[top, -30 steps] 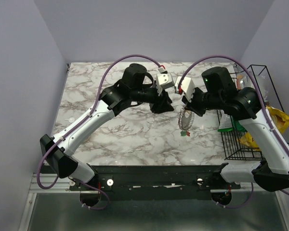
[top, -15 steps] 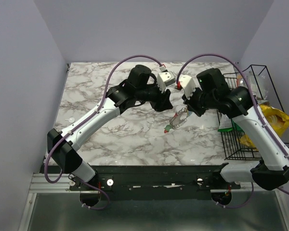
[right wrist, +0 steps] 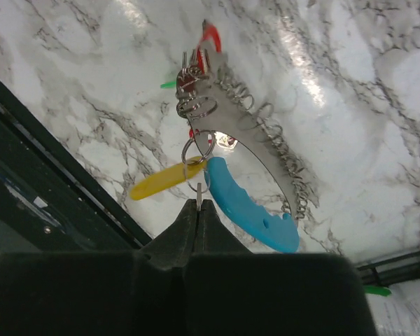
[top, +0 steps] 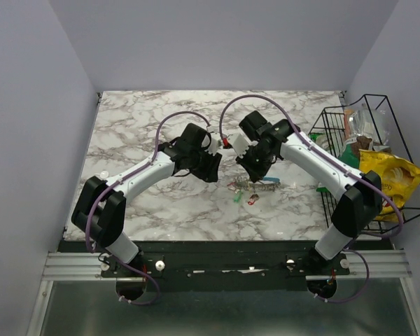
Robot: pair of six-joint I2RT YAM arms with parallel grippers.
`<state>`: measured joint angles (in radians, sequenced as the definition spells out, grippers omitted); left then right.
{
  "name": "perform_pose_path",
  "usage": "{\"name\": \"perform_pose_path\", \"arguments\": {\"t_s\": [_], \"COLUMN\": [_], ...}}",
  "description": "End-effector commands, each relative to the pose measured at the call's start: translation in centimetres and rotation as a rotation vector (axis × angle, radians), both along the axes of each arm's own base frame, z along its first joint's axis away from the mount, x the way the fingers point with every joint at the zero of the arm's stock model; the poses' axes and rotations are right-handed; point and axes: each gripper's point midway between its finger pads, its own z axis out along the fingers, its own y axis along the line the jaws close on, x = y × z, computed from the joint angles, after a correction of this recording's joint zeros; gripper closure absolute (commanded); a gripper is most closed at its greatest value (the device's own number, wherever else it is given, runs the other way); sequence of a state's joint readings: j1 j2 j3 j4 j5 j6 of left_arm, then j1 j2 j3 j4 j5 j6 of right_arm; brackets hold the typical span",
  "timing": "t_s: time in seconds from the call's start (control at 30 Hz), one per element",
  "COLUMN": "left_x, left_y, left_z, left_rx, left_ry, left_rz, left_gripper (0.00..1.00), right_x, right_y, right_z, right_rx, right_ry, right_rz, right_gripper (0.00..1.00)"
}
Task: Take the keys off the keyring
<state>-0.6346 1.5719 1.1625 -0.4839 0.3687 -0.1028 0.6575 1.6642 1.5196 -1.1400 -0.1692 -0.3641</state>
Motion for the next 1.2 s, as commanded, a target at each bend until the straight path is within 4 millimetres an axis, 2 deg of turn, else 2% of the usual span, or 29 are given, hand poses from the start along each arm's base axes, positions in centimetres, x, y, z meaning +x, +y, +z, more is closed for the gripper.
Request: {"name": "perform_pose_path", "arguments": {"t_s": [0.0,0.1,0.23,0.3,0.47,0.7,0.9,0.97,1.03,1.17], "left_x": [-5.4,-5.6,-5.4,-5.1,-4.5,-5.2,-4.0,-3.2,-2.8,-2.1], "left_y": [-8.1,-8.6,-9.8,-10.5,-11.9,-13.9,-15.8,-16.2,-16.7,-17.2], "left_z": [8.2,8.5,9.0,9.9,10.5,11.6,10.9,10.2,9.9,9.8], "left_rx": [-0.325,-0.358,-0.402,-0.429,-0.462,-0.502,-0.456,-0.431,-0.428,-0.425], "left_ry": [-0.357,-0.347,-0.315,-0.308,-0.272,-0.232,-0.255,-0.262,-0.260,-0.256], "left_rz": [-0.566,-0.576,-0.578,-0.574,-0.564,-0.566,-0.498,-0.473,-0.463,-0.439], "left_gripper": [0.49,0.48,0.49,0.48,0.48,0.48,0.47,0.47,0.47,0.46], "right_x": [4.2,4.7,4.3,3.8,3.3,3.2,3.1,3.3,3.7,3.0], "right_y": [7.3,6.5,5.9,6.0,6.0,6.1,5.9,5.9,6.2,6.2], "right_z": [-0.7,-1.7,-2.6,-2.7,-3.1,-3.9,-4.5,-4.8,-4.5,-5.2], "right_rx": [0.232,0.245,0.261,0.278,0.283,0.277,0.261,0.256,0.273,0.279], "right_ry": [-0.076,-0.035,0.002,0.018,0.039,0.063,0.080,0.092,0.099,0.154], "right_rz": [0.095,0.080,0.101,0.125,0.142,0.140,0.141,0.142,0.146,0.165], "right_gripper": [0.99,0.99,0.99,0.99,0.99,0.99,0.99,0.99,0.99,0.99]}}
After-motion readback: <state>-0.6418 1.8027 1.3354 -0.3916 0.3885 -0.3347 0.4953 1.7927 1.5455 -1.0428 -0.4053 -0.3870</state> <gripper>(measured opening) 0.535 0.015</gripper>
